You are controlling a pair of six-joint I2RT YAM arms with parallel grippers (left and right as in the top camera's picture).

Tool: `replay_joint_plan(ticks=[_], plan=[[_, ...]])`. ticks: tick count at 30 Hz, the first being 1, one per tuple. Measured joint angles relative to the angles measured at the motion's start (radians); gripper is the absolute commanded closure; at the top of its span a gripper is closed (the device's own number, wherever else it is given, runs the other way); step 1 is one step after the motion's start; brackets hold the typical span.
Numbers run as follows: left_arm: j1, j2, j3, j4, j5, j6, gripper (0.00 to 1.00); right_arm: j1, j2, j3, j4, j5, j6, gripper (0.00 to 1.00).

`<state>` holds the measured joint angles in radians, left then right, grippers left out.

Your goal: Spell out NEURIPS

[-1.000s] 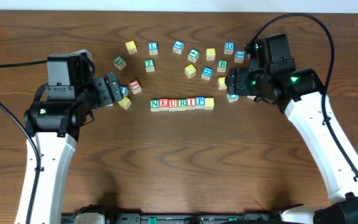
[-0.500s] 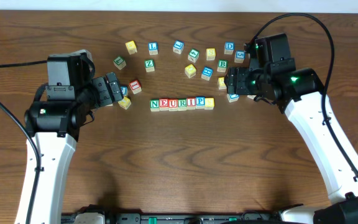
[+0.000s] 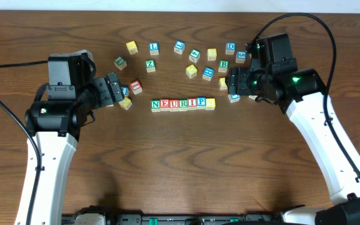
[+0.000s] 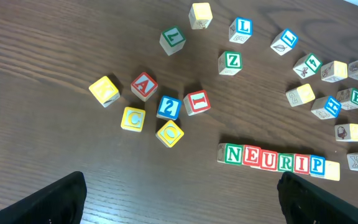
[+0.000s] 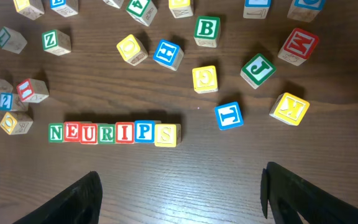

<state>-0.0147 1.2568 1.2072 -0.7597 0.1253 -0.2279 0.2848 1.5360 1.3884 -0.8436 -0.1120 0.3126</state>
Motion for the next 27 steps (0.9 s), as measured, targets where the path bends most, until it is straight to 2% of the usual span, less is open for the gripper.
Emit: replay_joint_plan(ticks=[7, 27], plan=[[0.000, 0.000, 0.000, 0.000, 0.000, 0.000, 0.03, 0.000, 0.000, 0.000, 0.000, 0.000, -0.003, 0.16], [0.000, 0.000, 0.000, 0.000, 0.000, 0.000, 0.03, 0.000, 0.000, 0.000, 0.002, 0.000, -0.003, 0.12]])
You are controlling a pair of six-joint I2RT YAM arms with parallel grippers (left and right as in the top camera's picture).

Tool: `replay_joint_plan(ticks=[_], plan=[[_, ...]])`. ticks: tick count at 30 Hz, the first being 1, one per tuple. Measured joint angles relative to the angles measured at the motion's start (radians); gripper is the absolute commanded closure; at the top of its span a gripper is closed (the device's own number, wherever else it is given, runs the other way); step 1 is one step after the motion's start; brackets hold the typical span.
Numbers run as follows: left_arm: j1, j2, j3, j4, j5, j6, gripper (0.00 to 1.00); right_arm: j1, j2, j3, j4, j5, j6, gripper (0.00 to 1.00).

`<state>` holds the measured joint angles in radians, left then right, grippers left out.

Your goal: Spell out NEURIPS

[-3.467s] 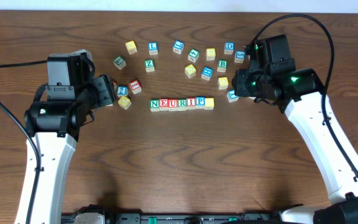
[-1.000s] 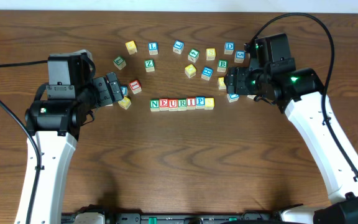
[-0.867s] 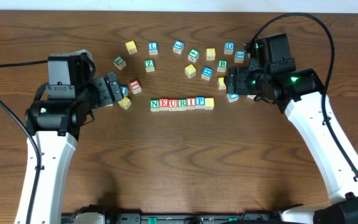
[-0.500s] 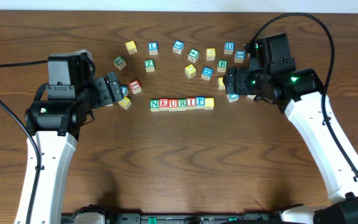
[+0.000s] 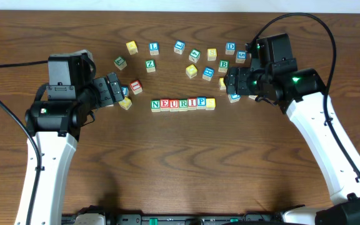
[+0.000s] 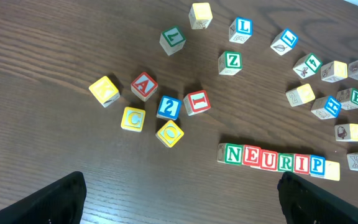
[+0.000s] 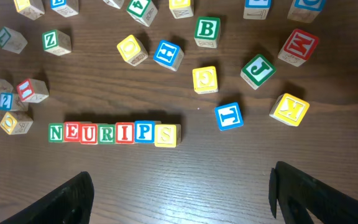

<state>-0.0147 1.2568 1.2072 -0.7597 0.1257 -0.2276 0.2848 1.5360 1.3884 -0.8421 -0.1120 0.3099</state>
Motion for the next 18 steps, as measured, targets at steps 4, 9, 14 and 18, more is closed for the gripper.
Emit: replay_joint_plan(ticks=[4, 9, 14, 18], plan=[[0.000, 0.000, 0.000, 0.000, 0.000, 0.000, 0.03, 0.000, 0.000, 0.000, 0.000, 0.000, 0.000, 0.11], [0.000, 0.006, 0.000, 0.000, 0.000, 0.000, 0.03, 0.000, 0.000, 0.000, 0.000, 0.000, 0.000, 0.10], [0.000, 0.011, 0.000, 0.000, 0.000, 0.000, 0.03, 0.000, 0.000, 0.000, 0.000, 0.000, 0.000, 0.09], [0.000, 0.011, 0.000, 0.000, 0.000, 0.000, 0.03, 0.000, 0.000, 0.000, 0.000, 0.000, 0.000, 0.09]])
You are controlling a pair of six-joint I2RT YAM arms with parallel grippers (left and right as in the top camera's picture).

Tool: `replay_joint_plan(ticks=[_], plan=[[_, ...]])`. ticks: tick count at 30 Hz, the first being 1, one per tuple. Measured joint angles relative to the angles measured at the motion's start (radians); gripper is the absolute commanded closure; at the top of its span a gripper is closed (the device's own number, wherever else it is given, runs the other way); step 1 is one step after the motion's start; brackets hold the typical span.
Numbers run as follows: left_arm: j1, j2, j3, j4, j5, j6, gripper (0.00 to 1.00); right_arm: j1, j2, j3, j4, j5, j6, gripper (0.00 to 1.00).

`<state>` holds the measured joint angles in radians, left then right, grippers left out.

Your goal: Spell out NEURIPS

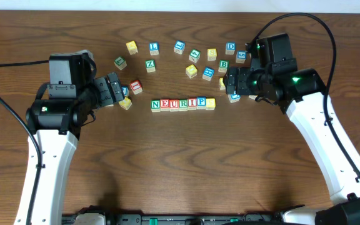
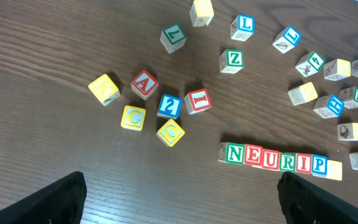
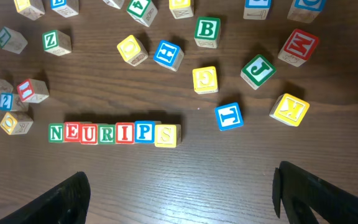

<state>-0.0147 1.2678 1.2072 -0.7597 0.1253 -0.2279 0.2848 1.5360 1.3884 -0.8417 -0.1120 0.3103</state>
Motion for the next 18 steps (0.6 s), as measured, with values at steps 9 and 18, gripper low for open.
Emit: replay_joint_plan(ticks=[9, 18], plan=[[0.000, 0.000, 0.000, 0.000, 0.000, 0.000, 0.03, 0.000, 0.000, 0.000, 0.000, 0.000, 0.000, 0.08], [0.000, 0.000, 0.000, 0.000, 0.000, 0.000, 0.03, 0.000, 0.000, 0.000, 0.000, 0.000, 0.000, 0.07]])
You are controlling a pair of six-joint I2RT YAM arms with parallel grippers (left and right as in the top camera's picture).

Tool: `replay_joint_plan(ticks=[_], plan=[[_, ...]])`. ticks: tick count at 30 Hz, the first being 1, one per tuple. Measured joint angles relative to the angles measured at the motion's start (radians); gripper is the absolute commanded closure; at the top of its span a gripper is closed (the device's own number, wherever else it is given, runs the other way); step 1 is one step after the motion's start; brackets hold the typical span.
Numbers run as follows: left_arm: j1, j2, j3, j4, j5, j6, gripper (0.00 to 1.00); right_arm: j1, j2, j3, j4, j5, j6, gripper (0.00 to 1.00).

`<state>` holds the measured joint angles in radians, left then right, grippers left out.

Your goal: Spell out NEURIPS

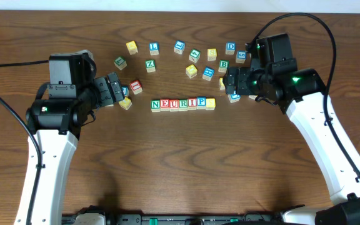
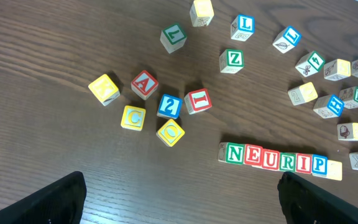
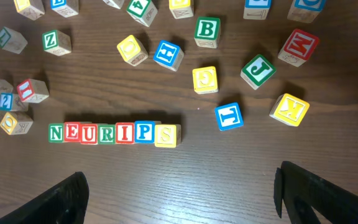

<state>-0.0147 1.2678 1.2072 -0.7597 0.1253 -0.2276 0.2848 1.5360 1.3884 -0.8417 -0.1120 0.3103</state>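
A straight row of letter blocks reading N E U R I P S (image 1: 182,104) lies at the table's middle; the same row (image 3: 114,133) ends in a yellow S block (image 3: 167,134), and the row (image 2: 278,160) shows in the left wrist view too. My left gripper (image 1: 114,89) hangs open left of the row, its fingers (image 2: 48,202) wide apart and empty. At the row's right end my right gripper (image 1: 232,80) is open as well, fingertips (image 3: 316,196) spread, holding nothing.
Loose letter blocks lie scattered behind the row: Z (image 1: 150,64), L (image 1: 154,47), B (image 1: 224,64), D (image 1: 230,46). A cluster with a red A (image 2: 144,83) and a yellow C (image 2: 133,117) sits by the left gripper. Blocks M (image 3: 299,45), J (image 3: 257,70), K (image 3: 289,109) lie near the right gripper.
The row reading NEURIPS lay complete at the table's middle at every moment shown. Both grippers stayed open and empty; the right fingers stand a little wider apart now than at the oldest moment, and the left wrist view shifted slightly.
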Motion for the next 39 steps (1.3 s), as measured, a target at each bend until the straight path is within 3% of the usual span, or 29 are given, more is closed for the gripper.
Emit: replay_joint_plan(ticks=[35, 39], plan=[[0.000, 0.000, 0.000, 0.000, 0.000, 0.000, 0.03, 0.000, 0.000, 0.000, 0.000, 0.000, 0.000, 0.05], [0.000, 0.000, 0.000, 0.000, 0.000, 0.000, 0.03, 0.000, 0.000, 0.000, 0.000, 0.000, 0.000, 0.01]])
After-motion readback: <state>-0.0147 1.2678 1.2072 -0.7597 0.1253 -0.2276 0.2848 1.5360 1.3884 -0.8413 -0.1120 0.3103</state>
